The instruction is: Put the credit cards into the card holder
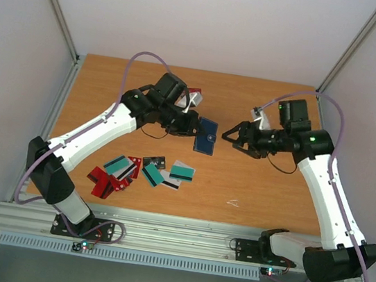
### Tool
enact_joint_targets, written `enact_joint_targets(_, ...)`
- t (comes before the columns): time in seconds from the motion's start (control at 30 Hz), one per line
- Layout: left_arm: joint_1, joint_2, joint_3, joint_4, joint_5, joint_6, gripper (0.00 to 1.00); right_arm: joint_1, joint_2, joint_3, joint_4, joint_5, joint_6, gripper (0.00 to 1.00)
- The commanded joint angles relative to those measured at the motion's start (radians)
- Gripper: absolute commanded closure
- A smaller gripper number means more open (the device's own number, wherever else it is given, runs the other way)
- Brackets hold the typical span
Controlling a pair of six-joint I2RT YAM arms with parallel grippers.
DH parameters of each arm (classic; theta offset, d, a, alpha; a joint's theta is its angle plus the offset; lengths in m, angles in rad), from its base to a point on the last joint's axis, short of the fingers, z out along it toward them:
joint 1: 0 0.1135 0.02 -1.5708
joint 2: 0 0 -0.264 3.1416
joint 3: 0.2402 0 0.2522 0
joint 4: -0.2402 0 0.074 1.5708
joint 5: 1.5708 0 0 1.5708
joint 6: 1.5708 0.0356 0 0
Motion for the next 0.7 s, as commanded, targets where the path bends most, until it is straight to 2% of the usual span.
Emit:
enact_joint_targets(0.0,-0.03,0.026,0.06,-0.03,-0.062,-0.006,1.0,0.124,0.008,0.02,-0.038,0.187,-0.001,0.41)
enact_joint_targets(0.07,-0.041,0.036,0.075,-0.039,-0.066,-0.009,1.0,0.155,0.023,0.023,-0.037,0.22,0.017,0.49)
enact_joint_targets(0.13,-0.049,0.043,0.089,-0.047,-0.071,-0.012,1.0,0.178,0.043,0.033,-0.038,0.242,0.012,0.53)
enact_joint_targets(0.67,-0.09,0.039,0.122,-0.09,-0.097,0.009,1.0,0.249,0.145,0.068,0.032,0.302,0.019,0.63)
